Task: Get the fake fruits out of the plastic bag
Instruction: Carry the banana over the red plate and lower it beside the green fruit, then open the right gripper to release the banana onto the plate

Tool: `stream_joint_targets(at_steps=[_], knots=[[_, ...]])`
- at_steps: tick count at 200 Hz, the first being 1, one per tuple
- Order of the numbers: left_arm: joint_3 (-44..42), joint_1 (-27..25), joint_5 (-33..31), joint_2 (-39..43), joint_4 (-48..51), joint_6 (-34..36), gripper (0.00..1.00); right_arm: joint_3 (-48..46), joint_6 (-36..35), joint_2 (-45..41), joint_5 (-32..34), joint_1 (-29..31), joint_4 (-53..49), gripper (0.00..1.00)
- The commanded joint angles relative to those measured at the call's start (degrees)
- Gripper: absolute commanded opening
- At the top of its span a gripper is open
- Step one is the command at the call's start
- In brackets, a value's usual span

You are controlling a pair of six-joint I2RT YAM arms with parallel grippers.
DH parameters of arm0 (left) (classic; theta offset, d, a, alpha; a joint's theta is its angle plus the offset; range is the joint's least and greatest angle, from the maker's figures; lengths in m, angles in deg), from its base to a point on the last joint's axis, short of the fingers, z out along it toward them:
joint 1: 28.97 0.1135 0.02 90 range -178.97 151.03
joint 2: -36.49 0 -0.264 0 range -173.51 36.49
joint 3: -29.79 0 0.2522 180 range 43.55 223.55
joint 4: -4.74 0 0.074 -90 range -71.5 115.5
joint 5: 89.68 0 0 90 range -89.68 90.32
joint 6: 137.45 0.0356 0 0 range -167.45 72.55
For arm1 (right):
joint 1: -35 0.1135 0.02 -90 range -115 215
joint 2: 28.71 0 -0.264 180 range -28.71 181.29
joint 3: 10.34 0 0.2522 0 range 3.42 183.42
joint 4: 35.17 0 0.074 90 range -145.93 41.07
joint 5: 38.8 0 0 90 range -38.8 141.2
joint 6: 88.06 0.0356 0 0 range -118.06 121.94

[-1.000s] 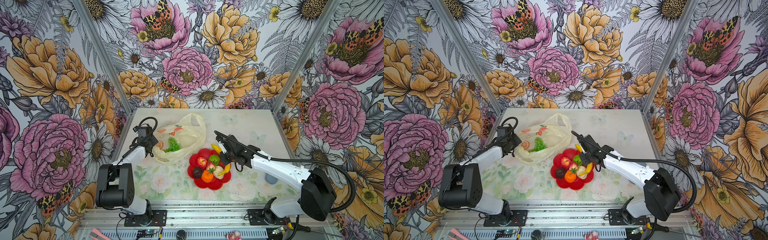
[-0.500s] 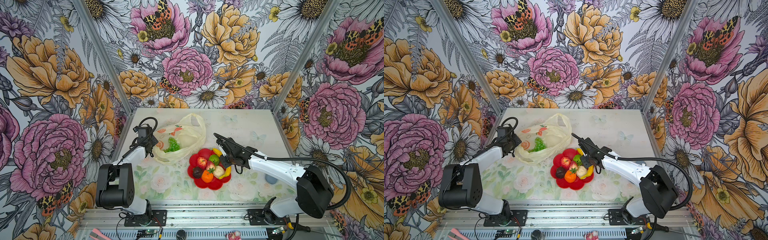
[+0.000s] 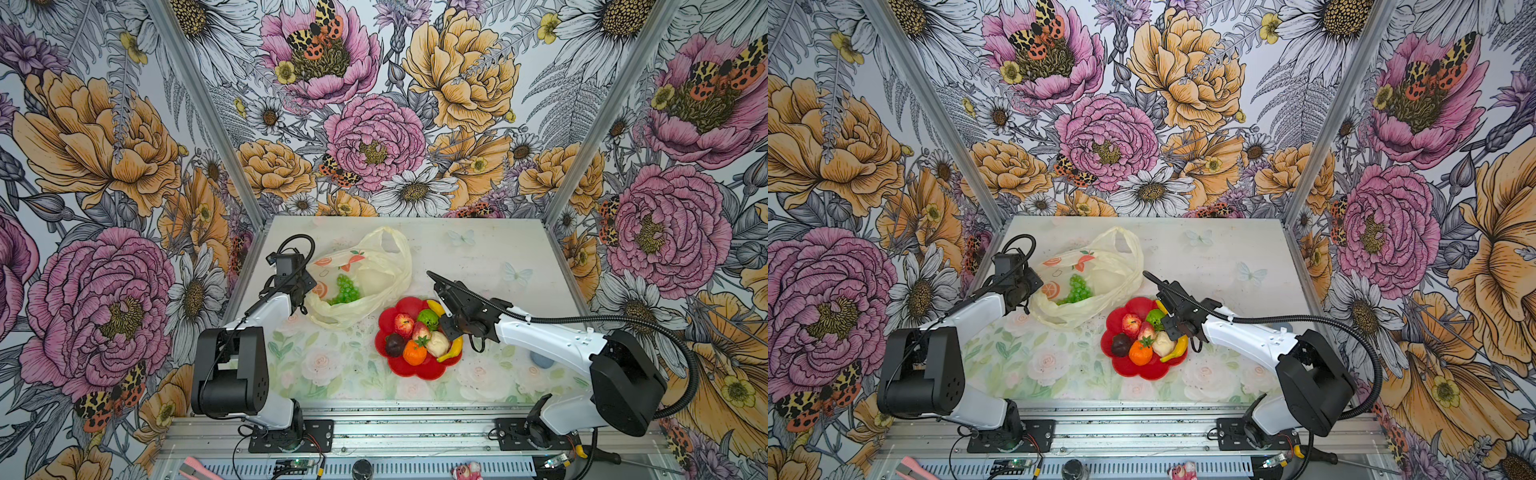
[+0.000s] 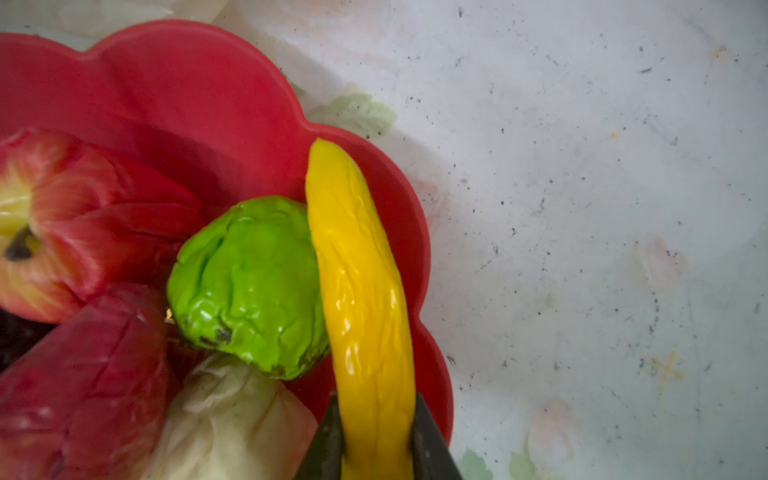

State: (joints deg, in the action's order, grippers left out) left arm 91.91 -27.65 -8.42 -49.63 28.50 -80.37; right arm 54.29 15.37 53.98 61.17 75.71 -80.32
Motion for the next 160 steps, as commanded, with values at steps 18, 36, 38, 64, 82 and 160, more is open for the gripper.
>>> stream_joint_targets(at_steps=[18, 36, 38, 64, 82, 160], knots=[[-0.9, 0.2, 0.1, 0.7, -1.8, -0.2, 0.0, -0.3, 0.9, 0.9, 1.7, 0.6, 1.9, 0.25], [-0.9, 0.2, 0.1, 0.7, -1.8, -0.3, 0.0, -0.3, 1.1, 0.6, 1.6, 0.7, 1.8, 0.27], [-0.8, 0.2, 0.2, 0.7, -1.8, -0.3, 0.0, -0.3, 1.1, 0.6, 1.5, 0.7, 1.9, 0.27], [-0.9, 0.1, 0.2, 0.6, -1.8, -0.3, 0.0, -0.4, 1.1, 0.3, 1.6, 0.8, 1.9, 0.33], [-0.9, 0.1, 0.2, 0.7, -1.9, -0.2, 0.0, -0.5, 1.2, -0.2, 1.6, 0.8, 1.9, 0.38], [-1.3, -0.5, 0.4, 1.3, -2.0, 0.0, 0.0, -0.3, 1.3, -3.2, 2.5, 0.8, 1.6, 0.43]])
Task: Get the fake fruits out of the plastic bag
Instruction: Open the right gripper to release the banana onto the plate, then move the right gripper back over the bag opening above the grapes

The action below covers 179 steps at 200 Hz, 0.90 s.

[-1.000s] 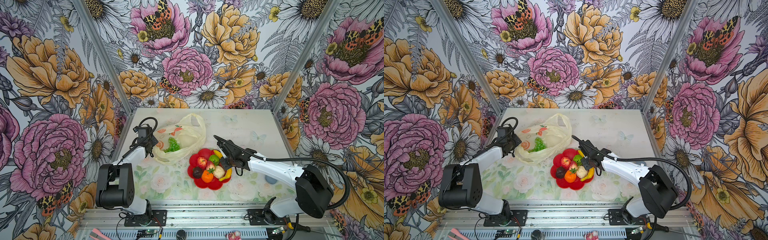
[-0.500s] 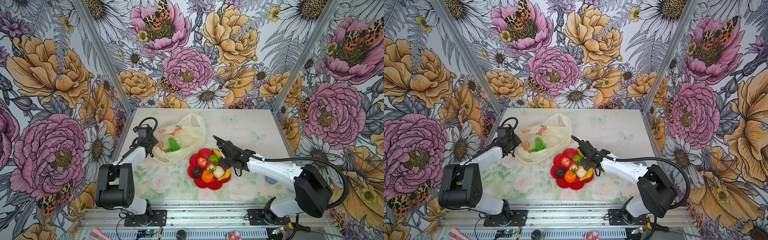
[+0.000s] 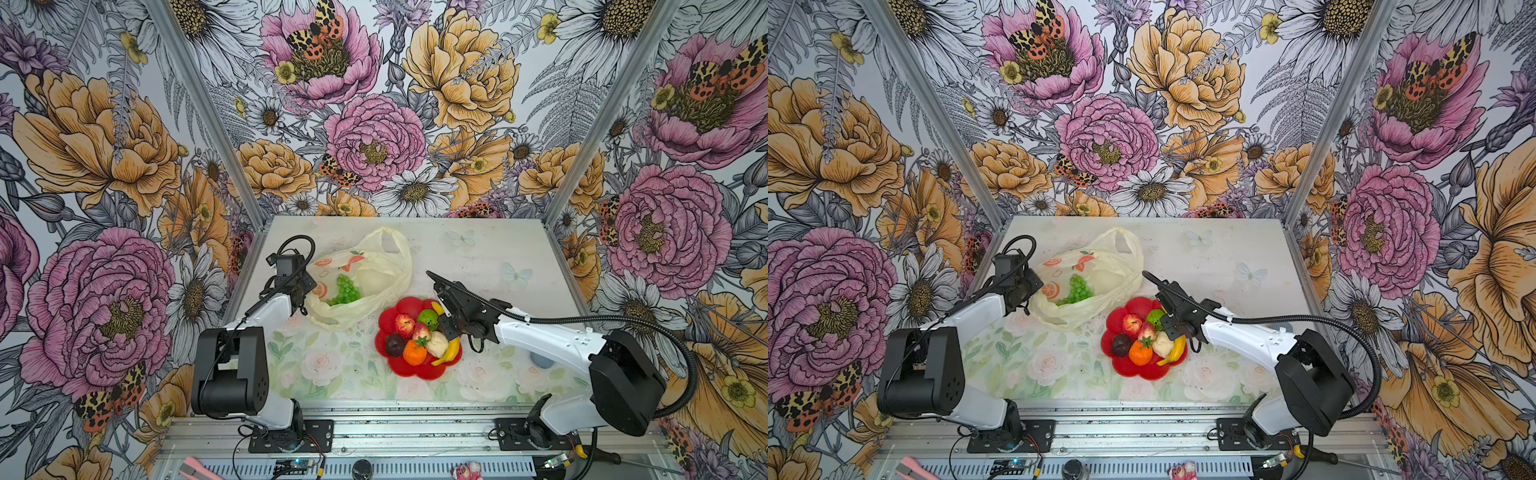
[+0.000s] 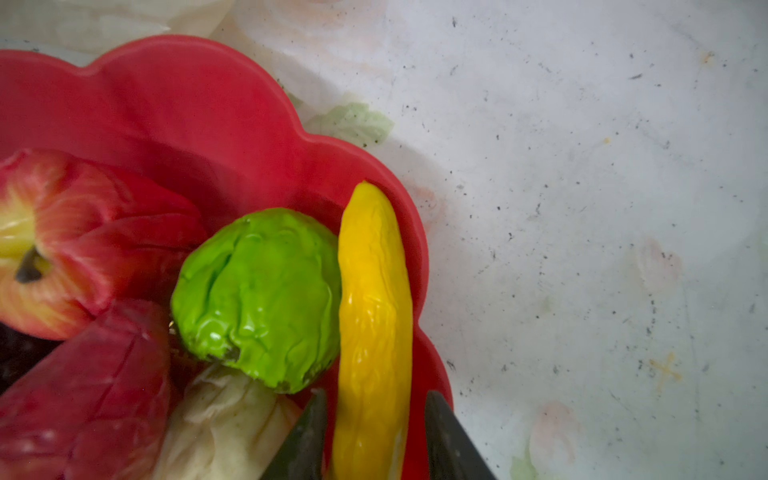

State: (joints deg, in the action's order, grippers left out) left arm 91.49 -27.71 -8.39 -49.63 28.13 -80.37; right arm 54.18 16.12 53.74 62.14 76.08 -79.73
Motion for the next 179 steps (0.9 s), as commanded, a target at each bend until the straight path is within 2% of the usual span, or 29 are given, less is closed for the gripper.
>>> stream_joint_targets(at_steps=[1, 26, 46, 75, 92, 113, 149, 166, 179], knots=[[-0.9, -0.5, 0.4, 1.3, -1.6, 0.0, 0.0, -0.1, 0.6, -3.0, 1.6, 0.4, 0.9, 0.43], [-1.1, -1.2, 1.2, 1.6, -2.0, 0.5, 0.0, 1.3, 1.6, -5.5, 3.4, 0.4, -0.1, 0.46], [-0.3, -1.4, 4.2, 1.2, -1.7, 0.3, 0.0, 2.8, 3.0, -7.6, 6.4, 0.5, -0.3, 0.48], [1.9, -3.9, 5.8, 0.5, -0.8, 0.6, 0.0, 7.6, 5.5, -7.8, 7.7, 0.5, 0.0, 0.49], [4.0, -6.1, 5.8, -0.5, 0.5, 1.5, 0.0, 11.6, 7.9, -5.7, 6.2, 0.4, 1.0, 0.49], [5.3, -8.5, 4.1, -0.7, 1.6, 2.8, 0.0, 16.0, 11.0, -1.4, 1.1, 0.5, 4.2, 0.49], [3.7, -9.0, 2.7, 1.0, 3.5, 3.2, 0.0, 24.4, 13.9, 8.7, -3.9, 3.2, 8.6, 0.49], [2.5, -9.0, 2.6, 1.5, 5.0, 2.8, 0.08, 30.0, 13.1, 14.8, -5.6, 4.1, 8.6, 0.49], [1.8, -9.0, 2.5, 1.4, 6.3, 2.1, 0.21, 34.0, 13.0, 19.3, -7.2, 6.1, 8.6, 0.49]])
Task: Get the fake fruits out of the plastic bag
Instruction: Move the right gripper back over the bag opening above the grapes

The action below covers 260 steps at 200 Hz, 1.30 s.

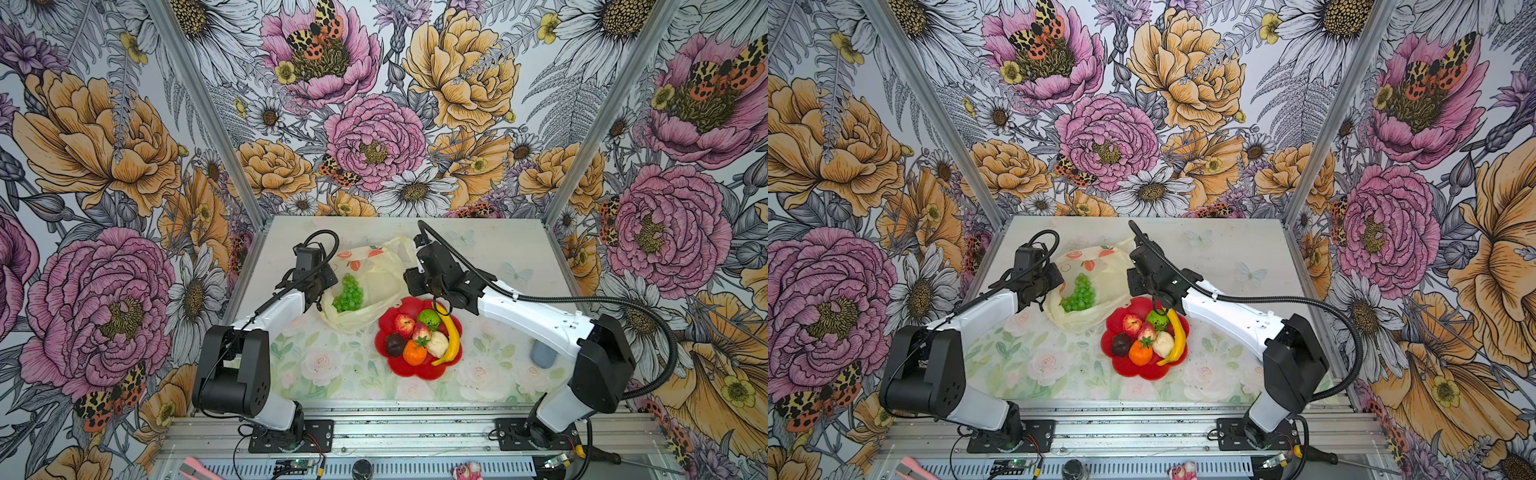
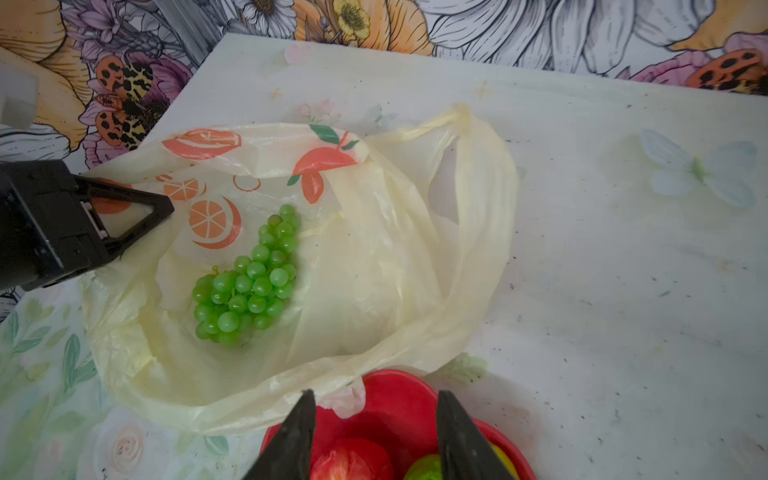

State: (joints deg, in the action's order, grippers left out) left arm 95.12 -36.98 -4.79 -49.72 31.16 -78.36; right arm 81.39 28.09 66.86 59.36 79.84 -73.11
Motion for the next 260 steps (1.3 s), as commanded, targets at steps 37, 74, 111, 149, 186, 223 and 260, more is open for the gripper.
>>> stream_joint_targets(at_steps=[37, 74, 111, 149, 186, 223, 260], knots=[[-5.4, 0.6, -1.7, 2.6, 4.4, -1.7, 0.41, 15.9, 1.7, 16.9, -8.2, 3.3, 1.9, 0.5], [-10.4, 1.4, -0.7, 6.1, 3.1, -2.7, 0.46, 20.3, 2.0, 22.8, -11.5, 5.3, 1.7, 0.52], [-17.6, 1.9, 0.3, 11.0, -0.8, -5.5, 0.47, 20.9, -2.2, 25.6, -11.7, 8.0, 0.4, 0.52], [-22.4, 0.7, 2.3, 11.7, -6.2, -8.6, 0.43, 21.9, -5.6, 28.1, -10.0, 8.2, -2.3, 0.52], [-23.9, -0.7, 3.4, 9.7, -10.0, -10.8, 0.38, 23.3, -6.6, 30.1, -9.8, 7.8, -3.7, 0.53], [-25.3, -0.5, 5.3, 8.6, -13.5, -12.0, 0.31, 25.8, -2.9, 31.7, -13.8, 7.0, -3.6, 0.56], [-26.3, -0.5, 6.1, 9.3, -15.0, -12.6, 0.23, 28.2, 2.3, 32.8, -13.5, 6.8, -3.6, 0.62]])
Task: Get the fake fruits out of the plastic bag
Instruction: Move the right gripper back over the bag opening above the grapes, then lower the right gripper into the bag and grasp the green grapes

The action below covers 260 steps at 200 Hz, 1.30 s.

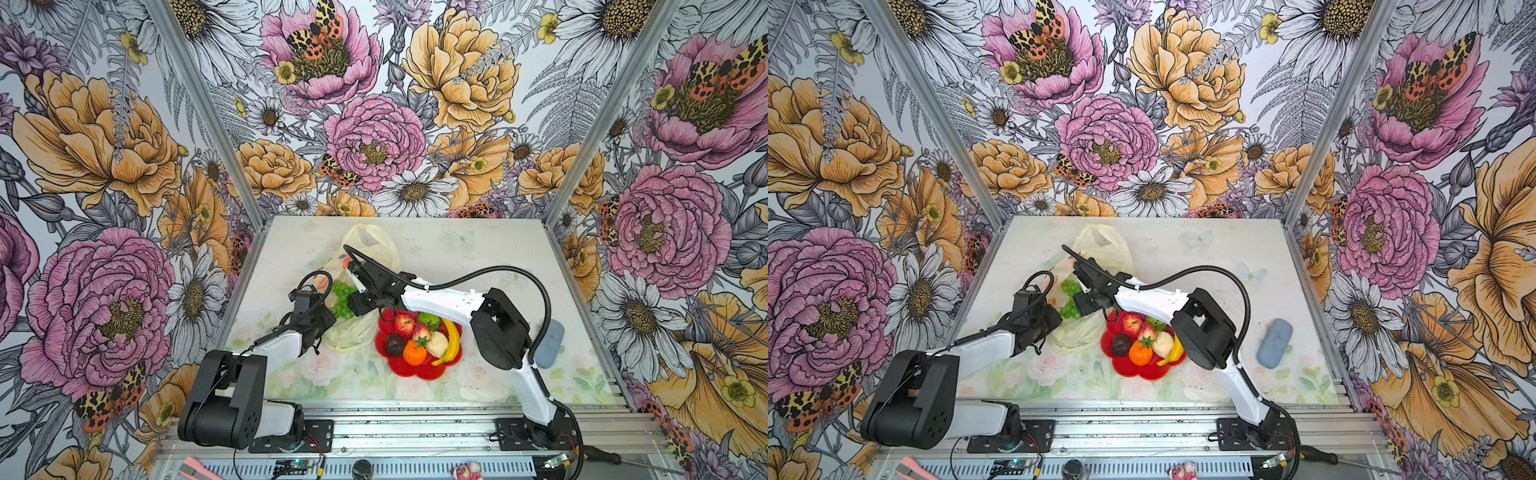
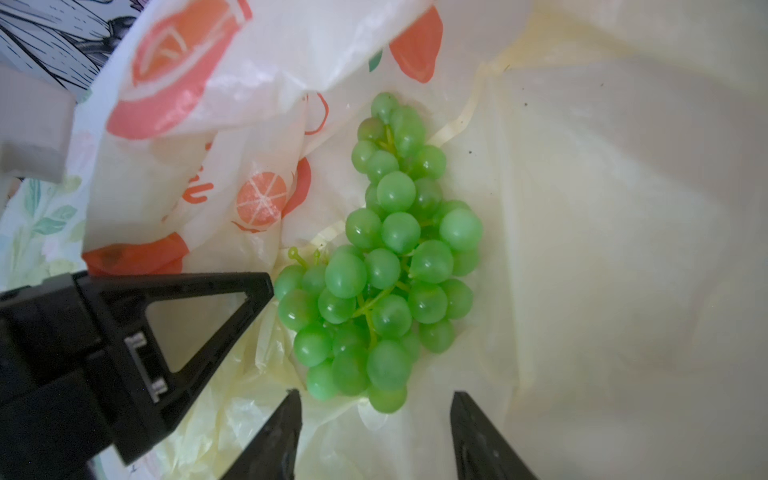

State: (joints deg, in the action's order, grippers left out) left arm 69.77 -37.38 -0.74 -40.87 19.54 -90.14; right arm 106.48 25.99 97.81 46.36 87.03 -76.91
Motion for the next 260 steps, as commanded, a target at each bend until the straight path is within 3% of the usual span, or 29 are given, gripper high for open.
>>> stream_joint_targets(at_steps=[1, 41, 145, 227, 260], knots=[[-1.0, -0.1, 2.0, 0.5, -3.4, -0.8, 0.22, 3.1, 4.5, 1.9, -0.4, -0.4, 0.2, 0.62], [-1.9, -0.4, 2.9, -0.2, -5.1, -1.5, 0.18, 5.4, 12.0, 4.7, -0.2, -1.4, 0.2, 0.69], [-2.3, -1.0, 3.3, -1.7, -7.4, -2.3, 0.16, 10.3, 18.6, 10.9, -1.1, -0.5, 0.3, 0.83], [-1.7, -1.7, 3.8, -1.6, -7.6, -2.3, 0.15, 12.7, 19.4, 15.9, 1.9, -0.2, -0.6, 0.85], [-0.1, -3.6, 5.3, -3.3, -8.4, -1.8, 0.13, 16.0, 19.2, 19.2, -0.1, 0.3, -0.5, 0.78]])
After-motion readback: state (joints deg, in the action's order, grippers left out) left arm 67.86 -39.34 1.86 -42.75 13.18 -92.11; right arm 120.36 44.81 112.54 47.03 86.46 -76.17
